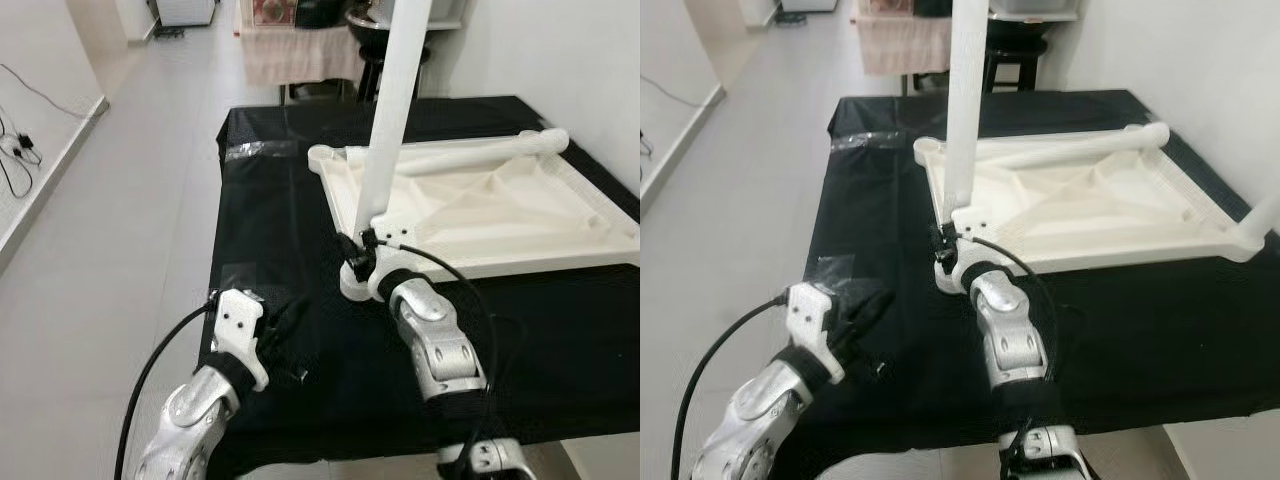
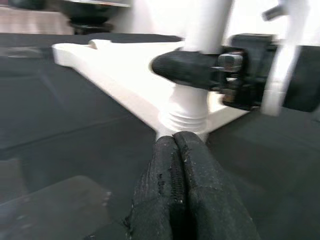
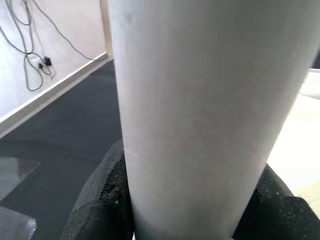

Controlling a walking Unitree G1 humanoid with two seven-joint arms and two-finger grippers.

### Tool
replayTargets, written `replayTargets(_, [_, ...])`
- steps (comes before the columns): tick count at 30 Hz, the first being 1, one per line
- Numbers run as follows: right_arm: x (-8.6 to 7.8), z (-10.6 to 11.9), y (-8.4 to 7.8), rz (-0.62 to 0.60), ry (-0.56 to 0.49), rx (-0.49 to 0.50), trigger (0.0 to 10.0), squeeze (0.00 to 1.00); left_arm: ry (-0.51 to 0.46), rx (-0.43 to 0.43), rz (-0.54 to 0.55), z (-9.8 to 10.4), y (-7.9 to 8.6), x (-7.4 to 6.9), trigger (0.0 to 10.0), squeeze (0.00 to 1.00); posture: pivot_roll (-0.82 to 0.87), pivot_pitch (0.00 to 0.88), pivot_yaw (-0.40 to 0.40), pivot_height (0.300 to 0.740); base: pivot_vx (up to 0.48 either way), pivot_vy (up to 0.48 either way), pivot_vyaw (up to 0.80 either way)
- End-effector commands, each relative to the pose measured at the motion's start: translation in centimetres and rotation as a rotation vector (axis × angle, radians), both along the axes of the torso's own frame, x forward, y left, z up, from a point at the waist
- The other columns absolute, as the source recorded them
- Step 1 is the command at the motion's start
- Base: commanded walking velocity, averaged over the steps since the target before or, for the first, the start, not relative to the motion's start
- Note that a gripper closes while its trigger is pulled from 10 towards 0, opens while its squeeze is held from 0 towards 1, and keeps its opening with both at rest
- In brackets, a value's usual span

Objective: Building children table

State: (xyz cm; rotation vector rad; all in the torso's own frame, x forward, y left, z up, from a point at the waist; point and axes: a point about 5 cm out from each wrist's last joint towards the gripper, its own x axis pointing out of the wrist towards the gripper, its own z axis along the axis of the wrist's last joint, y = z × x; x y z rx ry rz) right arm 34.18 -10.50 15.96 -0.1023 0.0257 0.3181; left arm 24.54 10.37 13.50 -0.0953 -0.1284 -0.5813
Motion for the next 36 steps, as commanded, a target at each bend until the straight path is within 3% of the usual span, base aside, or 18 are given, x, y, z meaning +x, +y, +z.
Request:
replayTargets(1, [-0.3, -1.6, -0.5, -0.021, 0.09, -0.026, 10.0, 0.0, 0.005, 0.003, 0.014, -0.2, 0.2, 0.0, 10.0, 0.0, 0.01, 0.127, -0.026, 0.74, 0.0, 0.0, 0.0])
replayTargets(2, [-0.4, -1.0, -0.4, -0.004, 0.074, -0.005, 10.0, 0.25, 0.008, 0.0, 0.012, -0.2, 0.2, 0.0, 10.0, 0.0, 0.0, 0.128, -0.021, 0.74, 0.0, 0.0, 0.0])
replayTargets(3, [-0.5, -0.4, -0.3, 0.002, 0.059, 0.013, 10.0, 1.0, 0.01, -0.002, 0.009, -0.2, 0.2, 0.0, 10.0, 0.0, 0.0, 0.128, -0.021, 0.74, 0.0, 0.0, 0.0])
replayTargets(6, [-0.1, 1.0, -0.3, 0.063, 0.023, 0.055, 10.0, 1.0, 0.013, -0.002, 0.0, -0.2, 0.1, 0.0, 10.0, 0.0, 0.0, 0.125, -0.018, 0.74, 0.0, 0.0, 0.0])
replayTargets(7, [0.3, 1.7, -0.2, 0.146, 0.004, 0.06, 10.0, 1.0, 0.015, -0.002, -0.005, -0.2, 0.1, 0.1, 10.0, 0.0, 0.0, 0.123, -0.015, 0.74, 0.0, 0.0, 0.0])
replayTargets(8, [0.8, 2.6, -0.3, 0.258, -0.009, 0.075, 10.0, 0.22, 0.016, -0.003, -0.007, -0.2, 0.1, 0.1, 10.0, 0.0, 0.0, 0.123, -0.013, 0.74, 0.0, 0.0, 0.0])
replayTargets(9, [0.8, 2.6, -0.3, 0.258, -0.009, 0.075, 10.0, 0.22, 0.016, -0.003, -0.007, -0.2, 0.1, 0.1, 10.0, 0.0, 0.0, 0.123, -0.013, 0.74, 0.0, 0.0, 0.0])
replayTargets(10, [1.1, 3.2, -0.5, 0.331, -0.016, 0.084, 10.0, 0.22, 0.016, -0.003, -0.008, -0.2, 0.1, 0.1, 10.0, 0.0, 0.0, 0.123, -0.013, 0.74, 0.0, 0.0, 0.0])
replayTargets(11, [1.4, 3.8, -0.8, 0.412, -0.028, 0.063, 10.0, 0.0, 0.017, -0.003, -0.009, -0.2, 0.1, 0.2, 10.0, 0.0, 0.0, 0.119, -0.014, 0.74, 0.0, 0.0, 0.0])
replayTargets(12, [1.6, 4.2, -1.0, 0.496, -0.037, 0.035, 10.0, 0.0, 0.017, -0.002, -0.009, -0.2, 0.0, 0.1, 10.0, 0.0, 0.01, 0.119, -0.017, 0.74, 0.0, 0.0, 0.0])
replayTargets(16, [2.3, 5.0, -1.5, 0.619, -0.02, 0.006, 10.0, 0.0, 0.018, -0.002, -0.006, -0.3, 0.0, 0.1, 10.0, 0.0, 0.01, 0.115, -0.019, 0.74, 0.0, 0.0, 0.0])
replayTargets(22, [3.1, 5.1, -1.4, 0.666, 0.016, 0.013, 9.9, 0.0, 0.019, -0.002, -0.005, -0.3, -0.1, 0.1, 10.0, 0.0, 0.02, 0.114, -0.02, 0.74, 0.0, 0.0, 0.0])
replayTargets(23, [3.1, 5.2, -1.4, 0.686, 0.021, 0.023, 0.0, 0.0, 0.019, -0.002, -0.006, -0.3, -0.1, 0.0, 10.0, 0.0, 0.02, 0.117, -0.022, 0.74, 0.0, 0.0, 0.0])
replayTargets(36, [3.1, 4.4, -3.0, 0.673, 0.016, 0.034, 0.0, 0.0, 0.019, -0.006, -0.008, -0.2, -0.1, -0.1, 10.0, 0.0, 0.01, 0.129, -0.018, 0.74, 0.0, 0.0, 0.0])
